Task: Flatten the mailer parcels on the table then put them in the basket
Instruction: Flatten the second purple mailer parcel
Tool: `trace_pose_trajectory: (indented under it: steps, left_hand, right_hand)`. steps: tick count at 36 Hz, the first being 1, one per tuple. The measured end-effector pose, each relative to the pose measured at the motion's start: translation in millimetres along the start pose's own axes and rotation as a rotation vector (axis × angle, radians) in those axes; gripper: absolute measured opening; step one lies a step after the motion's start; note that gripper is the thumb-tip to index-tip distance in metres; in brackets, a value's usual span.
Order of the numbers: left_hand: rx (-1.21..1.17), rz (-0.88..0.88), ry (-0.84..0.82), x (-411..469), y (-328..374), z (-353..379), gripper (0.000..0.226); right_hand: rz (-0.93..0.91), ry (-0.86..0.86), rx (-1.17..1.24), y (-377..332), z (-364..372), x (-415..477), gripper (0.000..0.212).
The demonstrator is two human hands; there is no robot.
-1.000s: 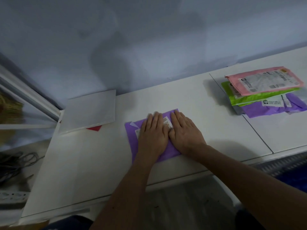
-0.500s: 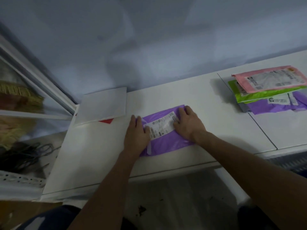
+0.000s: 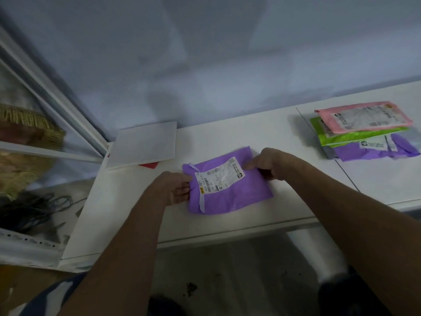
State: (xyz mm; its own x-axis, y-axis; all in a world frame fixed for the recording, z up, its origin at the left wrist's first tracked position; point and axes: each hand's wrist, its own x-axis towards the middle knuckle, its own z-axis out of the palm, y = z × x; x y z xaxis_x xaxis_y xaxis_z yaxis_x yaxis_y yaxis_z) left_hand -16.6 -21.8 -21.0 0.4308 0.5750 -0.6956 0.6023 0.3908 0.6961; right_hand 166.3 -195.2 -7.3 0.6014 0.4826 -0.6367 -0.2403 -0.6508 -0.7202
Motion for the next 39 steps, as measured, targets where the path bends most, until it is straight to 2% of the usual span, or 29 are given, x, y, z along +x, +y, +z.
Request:
trace_pose_trajectory:
  steps: [3,5,18,22,25,29,33,37,39]
  left_hand:
    - [0.058,-0.015,-0.012,2,1,5,0.007]
    - [0.054,-0.013,-0.016,5,1,4,0.009]
    - [-0.156,0.023,-0.139,15,2,5,0.01]
    - [-0.166,0.042,-0.153,15,5,15,0.02]
    - [-0.178,0.039,-0.17,15,8,27,0.015]
    - [-0.199,0.03,-0.189,19,13,48,0.026]
    - [-0.196,0.025,-0.215,20,17,73,0.009]
    - [-0.182,0.042,-0.264,19,21,101,0.008]
    - [-0.16,0.049,-0.253,19,20,108,0.009]
  right_hand:
    - [0.021,-0.053,0.015,-3,1,2,0.032]
    - [0.011,-0.077,0.031,-5,0,4,0.036]
    - [0.054,-0.168,0.288,7,-20,12,0.016]
    - [0.045,-0.14,0.307,12,-29,14,0.019]
    - [0.041,-0.106,0.316,17,-38,16,0.026]
    - [0.042,-0.052,0.352,25,-57,16,0.018]
    - [0.063,0.013,0.383,35,-79,19,0.018]
    - [0.074,0.125,0.331,51,-101,28,0.038]
    - [0.065,0.156,0.317,55,-105,29,0.038]
